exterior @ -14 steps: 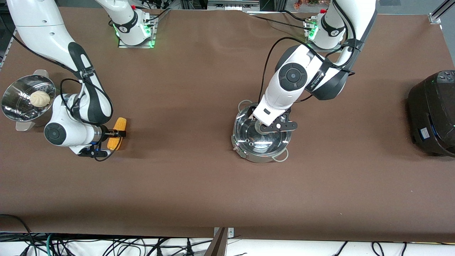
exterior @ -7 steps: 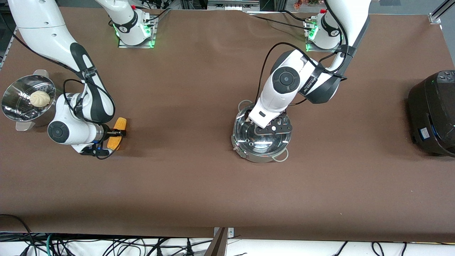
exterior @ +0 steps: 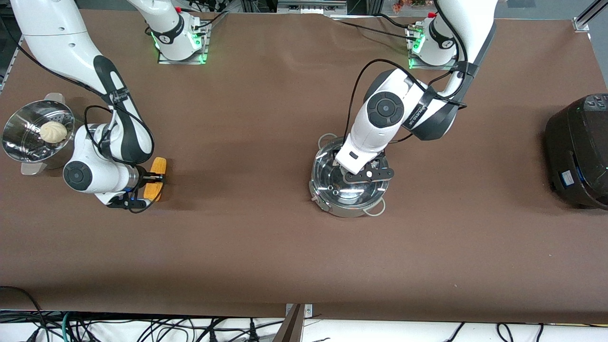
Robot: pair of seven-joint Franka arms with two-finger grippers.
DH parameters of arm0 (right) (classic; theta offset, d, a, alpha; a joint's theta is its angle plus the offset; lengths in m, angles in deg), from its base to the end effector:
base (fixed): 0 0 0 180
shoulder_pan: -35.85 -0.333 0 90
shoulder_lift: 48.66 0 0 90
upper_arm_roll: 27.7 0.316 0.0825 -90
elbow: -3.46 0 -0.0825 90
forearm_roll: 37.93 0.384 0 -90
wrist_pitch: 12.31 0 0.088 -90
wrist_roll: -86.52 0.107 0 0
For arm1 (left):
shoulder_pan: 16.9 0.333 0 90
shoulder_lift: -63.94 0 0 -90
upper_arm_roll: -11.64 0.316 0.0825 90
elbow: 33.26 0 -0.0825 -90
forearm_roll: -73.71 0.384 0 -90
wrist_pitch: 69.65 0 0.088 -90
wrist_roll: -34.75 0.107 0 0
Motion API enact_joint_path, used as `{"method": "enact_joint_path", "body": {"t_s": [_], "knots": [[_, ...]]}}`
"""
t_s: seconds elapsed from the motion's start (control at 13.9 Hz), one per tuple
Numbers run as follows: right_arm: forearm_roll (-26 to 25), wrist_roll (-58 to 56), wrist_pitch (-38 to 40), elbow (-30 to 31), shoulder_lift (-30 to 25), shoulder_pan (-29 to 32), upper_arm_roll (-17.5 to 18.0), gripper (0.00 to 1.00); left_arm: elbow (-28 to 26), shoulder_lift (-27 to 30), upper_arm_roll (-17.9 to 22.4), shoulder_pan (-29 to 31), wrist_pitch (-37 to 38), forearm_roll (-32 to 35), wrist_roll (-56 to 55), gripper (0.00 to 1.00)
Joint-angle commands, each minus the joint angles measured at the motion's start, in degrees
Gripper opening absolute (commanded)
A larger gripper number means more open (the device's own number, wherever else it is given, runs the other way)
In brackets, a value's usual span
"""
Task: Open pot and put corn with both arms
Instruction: 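Grasp the corn with the right gripper while the left gripper grasps the lid knob, then lift the lid off with the left gripper while the right gripper carries corn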
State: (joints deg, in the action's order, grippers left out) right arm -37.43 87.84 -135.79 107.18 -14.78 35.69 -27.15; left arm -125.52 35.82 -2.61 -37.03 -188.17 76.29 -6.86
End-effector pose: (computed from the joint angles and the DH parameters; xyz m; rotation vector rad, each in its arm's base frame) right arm 0.6237 0.0078 0.1962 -3.1099 0.0269 0.3854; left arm 0.5733 -0.3639 0.3484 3.0832 0.2031 -0.0944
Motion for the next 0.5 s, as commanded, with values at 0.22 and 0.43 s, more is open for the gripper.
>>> {"method": "enact_joint_path", "body": {"t_s": [0.22, 0.43], "knots": [[0.6, 0.1, 9.8, -7.4, -3.5, 0.0, 2.1, 0.01, 1.6, -1.0, 1.2, -1.4, 0.3, 2.3, -1.2, 0.71], [0.6, 0.1, 15.7, -12.8, -3.7, 0.0, 3.1, 0.01, 1.6, -1.1, 1.5, -1.5, 0.3, 2.3, -1.2, 0.67]]}}
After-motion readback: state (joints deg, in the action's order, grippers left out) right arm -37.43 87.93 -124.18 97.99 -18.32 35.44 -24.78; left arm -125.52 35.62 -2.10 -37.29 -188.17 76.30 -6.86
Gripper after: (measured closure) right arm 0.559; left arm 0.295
